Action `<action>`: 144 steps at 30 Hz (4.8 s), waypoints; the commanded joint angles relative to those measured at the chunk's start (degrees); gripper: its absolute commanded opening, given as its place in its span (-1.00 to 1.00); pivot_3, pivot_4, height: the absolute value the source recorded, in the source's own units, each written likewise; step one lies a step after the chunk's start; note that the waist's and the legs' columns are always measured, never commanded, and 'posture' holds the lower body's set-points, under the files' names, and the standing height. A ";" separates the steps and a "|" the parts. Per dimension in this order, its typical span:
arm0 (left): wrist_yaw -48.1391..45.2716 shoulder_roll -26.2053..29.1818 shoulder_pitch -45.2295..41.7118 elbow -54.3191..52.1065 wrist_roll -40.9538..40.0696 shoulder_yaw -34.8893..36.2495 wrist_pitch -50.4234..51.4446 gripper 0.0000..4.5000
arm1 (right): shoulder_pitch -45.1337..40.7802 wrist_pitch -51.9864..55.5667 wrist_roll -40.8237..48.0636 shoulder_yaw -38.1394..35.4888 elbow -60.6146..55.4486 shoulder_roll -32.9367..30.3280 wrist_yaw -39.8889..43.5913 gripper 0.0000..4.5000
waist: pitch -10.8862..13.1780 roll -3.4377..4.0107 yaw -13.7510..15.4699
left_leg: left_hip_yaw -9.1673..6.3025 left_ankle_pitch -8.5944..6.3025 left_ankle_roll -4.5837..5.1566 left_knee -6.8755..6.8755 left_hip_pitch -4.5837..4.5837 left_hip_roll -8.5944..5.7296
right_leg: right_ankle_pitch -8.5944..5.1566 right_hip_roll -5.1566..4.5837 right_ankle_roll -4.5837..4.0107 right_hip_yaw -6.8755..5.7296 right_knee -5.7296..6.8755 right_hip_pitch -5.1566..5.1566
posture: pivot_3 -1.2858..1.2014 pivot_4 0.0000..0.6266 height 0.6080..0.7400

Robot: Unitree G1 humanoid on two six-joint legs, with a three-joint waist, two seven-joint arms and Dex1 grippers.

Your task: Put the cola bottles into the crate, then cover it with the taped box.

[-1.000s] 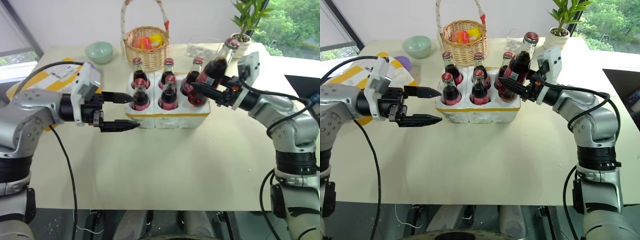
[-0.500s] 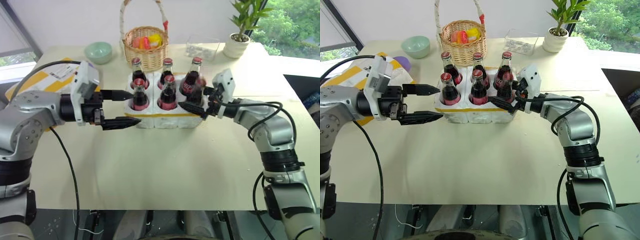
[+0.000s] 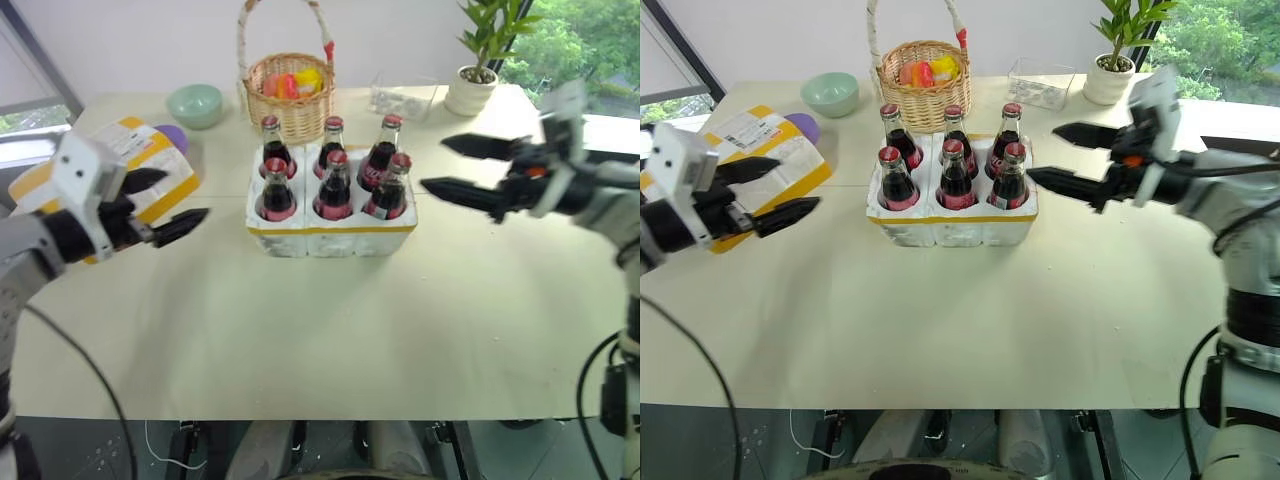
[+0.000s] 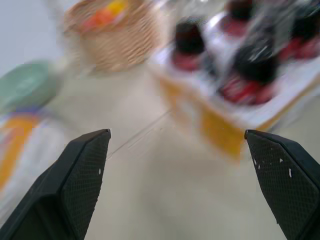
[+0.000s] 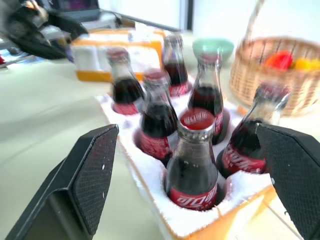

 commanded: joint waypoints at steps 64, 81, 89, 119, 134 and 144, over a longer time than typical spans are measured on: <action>38.87 0.83 -27.44 86.90 58.26 -35.78 -56.92 0.55 | 6.37 2.80 13.70 -10.39 -7.00 -5.45 -4.29 1.00 | -0.11 -0.24 1.44 | 0.08 -0.11 0.12 -0.01 0.03 -0.02 | 0.07 -0.08 0.01 -0.05 -0.25 0.12 | 0.03 -0.52 0.97; 40.01 1.08 -34.08 93.09 58.73 -37.47 -58.45 -0.84 | 9.51 3.47 14.30 -11.49 -6.58 -7.32 -2.99 1.00 | -0.09 -0.30 1.46 | 0.12 -0.10 0.14 0.05 0.02 -0.03 | 0.07 -0.08 0.01 -0.05 -0.06 0.05 | 0.03 -0.52 0.97; 36.61 6.09 -39.59 85.39 57.88 -35.83 -61.00 -0.84 | 11.24 0.66 11.24 -11.47 -6.16 -9.48 -0.55 1.00 | 0.00 -0.60 1.41 | 0.11 -0.10 0.13 0.10 -0.12 -0.03 | 0.07 -0.08 0.01 -0.06 -0.01 -0.08 | 0.03 -0.52 0.97; -1.09 -0.60 -35.69 10.89 56.56 -35.30 -35.79 -0.84 | 13.62 -1.57 8.11 -10.11 -5.73 -6.99 -2.61 1.00 | 0.00 -0.62 1.57 | 0.11 0.00 0.06 0.39 -0.65 -0.02 | 0.07 -0.01 0.01 -0.09 0.19 -0.50 | 0.03 -0.52 0.97; -0.27 -4.54 -31.94 12.24 61.67 -36.76 -41.04 -0.84 | 14.12 -1.44 7.83 -10.56 -5.75 -6.24 -4.25 1.00 | -0.01 -0.60 1.49 | 0.11 -0.01 0.07 0.42 -0.61 -0.03 | 0.07 -0.02 0.01 -0.10 0.18 -0.44 | 0.03 -0.52 0.97; -0.75 -3.28 -33.13 13.22 62.77 -35.31 -43.39 0.97 | 13.94 -2.02 7.32 -10.06 -5.03 -6.05 -4.46 1.00 | -0.01 -0.61 1.48 | 0.10 -0.01 0.07 0.46 -0.60 -0.03 | 0.07 -0.02 0.01 -0.11 0.19 -0.42 | 0.03 -0.52 0.97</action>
